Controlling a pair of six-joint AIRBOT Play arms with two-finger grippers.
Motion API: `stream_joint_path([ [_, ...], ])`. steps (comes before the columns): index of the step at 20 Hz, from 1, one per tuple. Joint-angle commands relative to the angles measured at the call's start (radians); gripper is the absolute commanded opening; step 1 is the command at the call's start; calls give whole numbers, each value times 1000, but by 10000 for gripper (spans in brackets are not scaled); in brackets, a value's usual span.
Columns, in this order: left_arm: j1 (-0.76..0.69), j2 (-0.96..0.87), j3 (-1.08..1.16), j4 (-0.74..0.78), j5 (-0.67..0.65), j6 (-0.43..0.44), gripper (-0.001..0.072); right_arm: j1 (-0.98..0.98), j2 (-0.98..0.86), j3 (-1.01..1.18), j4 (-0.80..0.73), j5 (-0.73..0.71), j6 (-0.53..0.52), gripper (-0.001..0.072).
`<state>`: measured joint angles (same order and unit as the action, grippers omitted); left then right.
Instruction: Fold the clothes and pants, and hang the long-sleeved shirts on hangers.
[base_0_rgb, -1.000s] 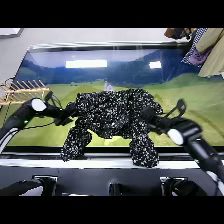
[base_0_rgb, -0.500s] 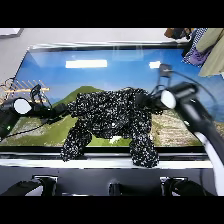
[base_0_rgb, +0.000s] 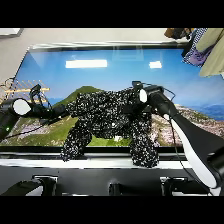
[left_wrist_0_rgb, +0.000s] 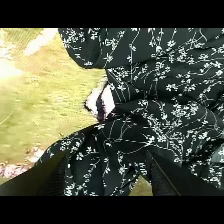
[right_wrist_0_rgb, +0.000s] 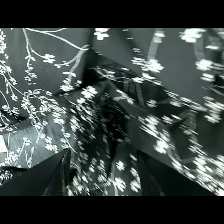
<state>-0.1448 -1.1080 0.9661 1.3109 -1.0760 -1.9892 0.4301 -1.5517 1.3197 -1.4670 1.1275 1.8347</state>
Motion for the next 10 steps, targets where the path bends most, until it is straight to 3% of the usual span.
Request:
stream_joint_path([
  [1, 0, 0, 1, 11, -1, 0, 551, 36, -49, 2, 32, -43, -48, 478],
  [2, 0, 0, 1, 11, -1, 0, 551, 54, -54, 2, 8, -53, -46, 396],
  [3, 0, 0, 1, 11, -1, 0, 551, 72, -59, 2, -30, -63, -25, 372],
  [7, 0, 0, 1, 15, -8, 0, 551, 95, -70, 2, -167, -98, 112, 338],
  [8, 0, 0, 1, 26, -10, 1, 552, 95, -70, 2, -174, -105, 123, 281],
  [9, 0, 1, 1, 35, -13, 5, 558, 95, -70, 2, -177, -108, 122, 151],
  [10, -3, 3, 1, 37, -14, 43, 624, 95, -69, 2, -177, -102, 122, 32],
])
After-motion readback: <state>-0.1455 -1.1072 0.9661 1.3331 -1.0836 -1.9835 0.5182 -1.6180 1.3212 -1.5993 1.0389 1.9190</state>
